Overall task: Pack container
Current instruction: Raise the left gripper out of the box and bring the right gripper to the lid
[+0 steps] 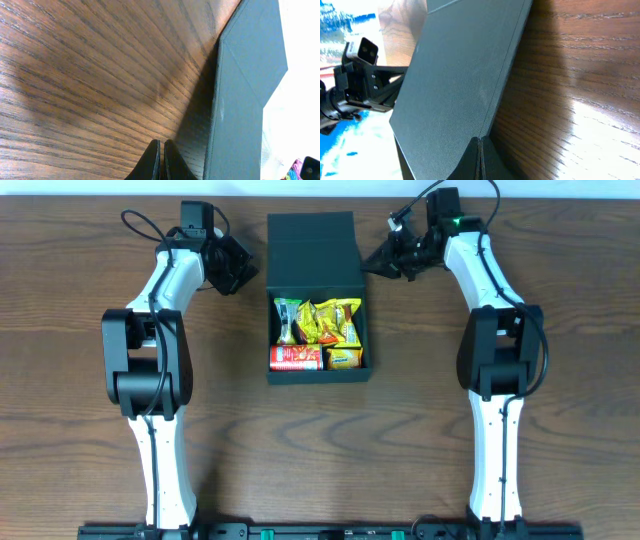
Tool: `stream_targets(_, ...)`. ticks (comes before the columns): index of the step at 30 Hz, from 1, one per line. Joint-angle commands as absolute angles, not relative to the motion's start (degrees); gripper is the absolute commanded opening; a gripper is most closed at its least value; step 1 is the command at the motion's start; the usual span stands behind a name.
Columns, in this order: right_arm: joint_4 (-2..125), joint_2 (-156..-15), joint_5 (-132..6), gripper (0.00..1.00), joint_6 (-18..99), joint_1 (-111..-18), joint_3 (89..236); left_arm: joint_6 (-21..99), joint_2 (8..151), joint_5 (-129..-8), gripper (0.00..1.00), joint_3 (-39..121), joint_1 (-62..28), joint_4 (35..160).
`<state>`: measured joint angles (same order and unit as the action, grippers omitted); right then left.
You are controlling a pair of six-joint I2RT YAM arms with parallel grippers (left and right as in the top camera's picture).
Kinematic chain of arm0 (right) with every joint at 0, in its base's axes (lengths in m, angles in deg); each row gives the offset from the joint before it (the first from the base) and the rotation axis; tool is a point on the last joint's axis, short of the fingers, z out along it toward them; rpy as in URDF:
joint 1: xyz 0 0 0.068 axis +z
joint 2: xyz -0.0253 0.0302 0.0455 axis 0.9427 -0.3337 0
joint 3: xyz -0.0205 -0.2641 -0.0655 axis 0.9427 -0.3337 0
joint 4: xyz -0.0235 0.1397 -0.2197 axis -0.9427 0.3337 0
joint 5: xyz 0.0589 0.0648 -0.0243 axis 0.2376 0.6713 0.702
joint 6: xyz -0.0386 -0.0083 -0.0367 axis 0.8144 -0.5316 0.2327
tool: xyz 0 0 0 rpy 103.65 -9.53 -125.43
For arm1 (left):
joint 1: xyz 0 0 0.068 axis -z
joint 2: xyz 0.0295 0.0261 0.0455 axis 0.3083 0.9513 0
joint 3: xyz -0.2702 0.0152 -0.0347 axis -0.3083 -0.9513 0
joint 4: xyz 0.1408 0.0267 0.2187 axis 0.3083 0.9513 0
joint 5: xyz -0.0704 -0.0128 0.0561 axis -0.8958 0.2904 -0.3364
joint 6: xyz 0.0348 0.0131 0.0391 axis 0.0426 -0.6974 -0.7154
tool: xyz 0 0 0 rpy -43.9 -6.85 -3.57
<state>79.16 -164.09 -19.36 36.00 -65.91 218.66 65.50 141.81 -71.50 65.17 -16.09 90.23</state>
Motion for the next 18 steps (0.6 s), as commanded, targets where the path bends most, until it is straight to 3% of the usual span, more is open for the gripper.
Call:
stream_targets(1, 79.2, -166.4, -20.2, 0.01, 33.4, -67.6, 218.7, 65.9, 142.3, -71.5, 0.06, 65.6, -16.5, 90.3)
stream_targets(18, 76.3, -166.4, -22.9, 0.01, 30.3, -65.7, 218.7, 70.9, 146.6, -74.9, 0.06, 65.6, -16.6, 85.3)
